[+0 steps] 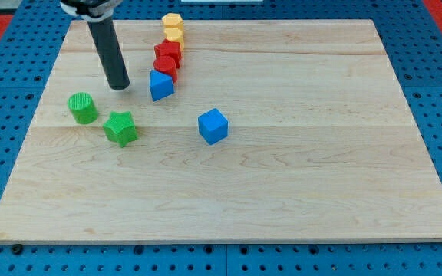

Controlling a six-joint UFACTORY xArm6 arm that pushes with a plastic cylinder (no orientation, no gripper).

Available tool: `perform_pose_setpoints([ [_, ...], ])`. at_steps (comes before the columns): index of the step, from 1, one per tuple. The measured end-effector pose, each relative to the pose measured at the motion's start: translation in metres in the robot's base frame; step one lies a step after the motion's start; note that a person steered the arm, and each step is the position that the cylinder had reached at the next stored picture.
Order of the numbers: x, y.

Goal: Move the blue cube closer to the blue triangle

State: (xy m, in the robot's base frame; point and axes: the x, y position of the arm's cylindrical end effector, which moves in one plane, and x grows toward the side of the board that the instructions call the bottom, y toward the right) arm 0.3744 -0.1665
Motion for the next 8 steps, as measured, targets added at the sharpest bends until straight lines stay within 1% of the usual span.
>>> perform_pose_setpoints([
  [2, 0.09, 0.043],
  [3, 0.12, 0.091],
  [4, 0.124, 0.156],
  [5, 0.109, 0.206],
  [6, 0.087, 0.186],
  [7, 0.087, 0.149],
  [8, 0.087, 0.135],
])
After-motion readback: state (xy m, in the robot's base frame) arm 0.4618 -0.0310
